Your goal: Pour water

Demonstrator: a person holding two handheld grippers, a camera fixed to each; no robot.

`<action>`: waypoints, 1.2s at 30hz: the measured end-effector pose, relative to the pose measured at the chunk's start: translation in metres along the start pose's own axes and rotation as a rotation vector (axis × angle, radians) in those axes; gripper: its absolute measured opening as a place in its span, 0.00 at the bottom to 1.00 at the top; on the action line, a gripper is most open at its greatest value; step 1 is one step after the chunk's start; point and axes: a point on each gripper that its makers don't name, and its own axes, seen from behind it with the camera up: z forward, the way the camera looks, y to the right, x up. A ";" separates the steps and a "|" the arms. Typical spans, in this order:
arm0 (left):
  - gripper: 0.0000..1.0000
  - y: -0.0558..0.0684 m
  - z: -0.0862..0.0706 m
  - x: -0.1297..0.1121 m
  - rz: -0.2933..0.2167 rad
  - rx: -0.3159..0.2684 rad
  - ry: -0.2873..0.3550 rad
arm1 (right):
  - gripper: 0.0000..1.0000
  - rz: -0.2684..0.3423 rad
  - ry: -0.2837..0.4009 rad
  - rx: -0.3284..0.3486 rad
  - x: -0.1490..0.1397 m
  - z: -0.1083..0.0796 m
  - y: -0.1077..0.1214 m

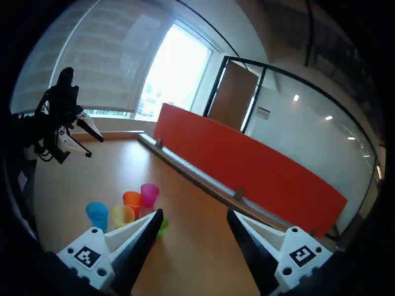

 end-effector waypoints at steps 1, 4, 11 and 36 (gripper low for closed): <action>0.92 0.001 0.001 -0.002 0.003 -0.004 -0.007 | 1.00 -0.005 -0.004 0.001 -0.001 0.001 -0.001; 0.92 0.004 0.004 -0.007 0.011 -0.014 -0.020 | 1.00 -0.018 -0.013 0.004 -0.004 0.003 -0.002; 0.92 0.015 0.007 -0.018 0.013 -0.053 -0.040 | 1.00 -0.020 -0.024 0.006 -0.008 0.009 -0.001; 0.92 0.067 0.022 -0.068 0.036 -0.210 -0.126 | 1.00 -0.033 -0.045 0.021 -0.017 0.023 -0.005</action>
